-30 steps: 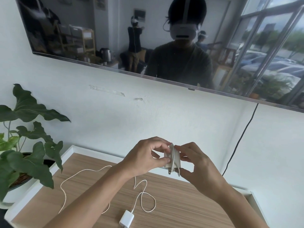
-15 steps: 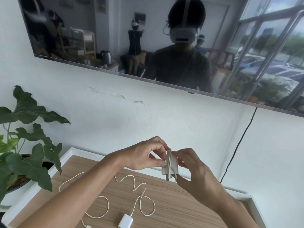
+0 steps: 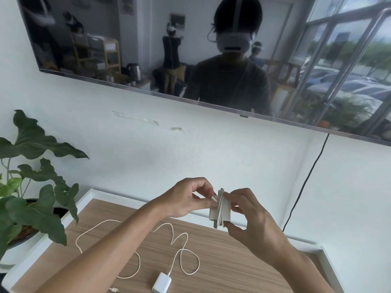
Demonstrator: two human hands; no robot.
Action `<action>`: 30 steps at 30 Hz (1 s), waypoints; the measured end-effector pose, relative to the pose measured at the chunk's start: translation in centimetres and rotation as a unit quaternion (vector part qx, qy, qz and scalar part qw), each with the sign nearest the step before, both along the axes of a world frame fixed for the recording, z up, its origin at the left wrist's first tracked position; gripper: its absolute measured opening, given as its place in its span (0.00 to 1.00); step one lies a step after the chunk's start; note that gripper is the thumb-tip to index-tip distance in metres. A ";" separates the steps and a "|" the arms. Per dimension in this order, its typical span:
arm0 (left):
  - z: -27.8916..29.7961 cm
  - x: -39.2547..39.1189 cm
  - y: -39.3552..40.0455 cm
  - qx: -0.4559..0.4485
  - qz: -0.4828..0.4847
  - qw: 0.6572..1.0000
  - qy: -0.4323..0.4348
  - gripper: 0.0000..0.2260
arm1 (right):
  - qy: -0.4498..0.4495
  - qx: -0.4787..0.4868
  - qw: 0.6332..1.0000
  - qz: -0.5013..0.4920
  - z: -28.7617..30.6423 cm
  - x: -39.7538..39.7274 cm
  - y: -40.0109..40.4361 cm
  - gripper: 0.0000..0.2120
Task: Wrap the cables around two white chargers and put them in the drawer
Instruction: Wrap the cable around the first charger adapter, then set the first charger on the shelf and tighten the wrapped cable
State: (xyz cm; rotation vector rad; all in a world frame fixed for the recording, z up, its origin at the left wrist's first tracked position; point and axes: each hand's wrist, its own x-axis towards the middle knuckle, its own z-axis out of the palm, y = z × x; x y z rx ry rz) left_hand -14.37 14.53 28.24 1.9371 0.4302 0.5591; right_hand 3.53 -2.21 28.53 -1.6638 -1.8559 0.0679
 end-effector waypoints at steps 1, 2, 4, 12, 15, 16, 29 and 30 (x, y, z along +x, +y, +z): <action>0.1 0.1 0.0 0.009 0.003 1.000 -0.002 0.08 | -0.006 0.000 1.000 0.003 -0.1 0.0 0.0 0.28; 0.0 0.1 0.1 0.013 0.002 1.000 -0.003 0.08 | -0.011 0.000 1.000 0.005 -0.2 -0.1 0.0 0.28; -0.1 0.1 0.1 0.007 -0.003 1.000 -0.001 0.09 | -0.015 -0.001 1.000 0.007 -0.4 -0.2 -0.1 0.29; -3.3 0.0 -0.3 -0.159 -0.009 0.987 0.014 0.08 | -0.023 -0.023 0.999 0.014 -2.9 -0.5 -1.2 0.29; -6.4 -0.1 -1.1 -0.221 0.011 0.974 0.038 0.11 | -0.028 -0.037 0.999 0.006 -5.6 -0.4 -1.5 0.30; -7.9 -0.2 -1.3 -0.229 0.025 0.971 0.056 0.11 | -0.027 -0.047 0.999 0.004 -6.8 -0.2 -1.6 0.30; -27.9 -9.1 -3.2 -0.028 0.170 0.857 0.487 0.22 | -0.047 -0.413 0.898 -0.147 -26.8 4.9 -8.2 0.31; -28.4 -9.4 -3.3 -0.033 0.183 0.852 0.490 0.25 | -0.055 -0.430 0.886 -0.166 -27.6 5.0 -8.6 0.31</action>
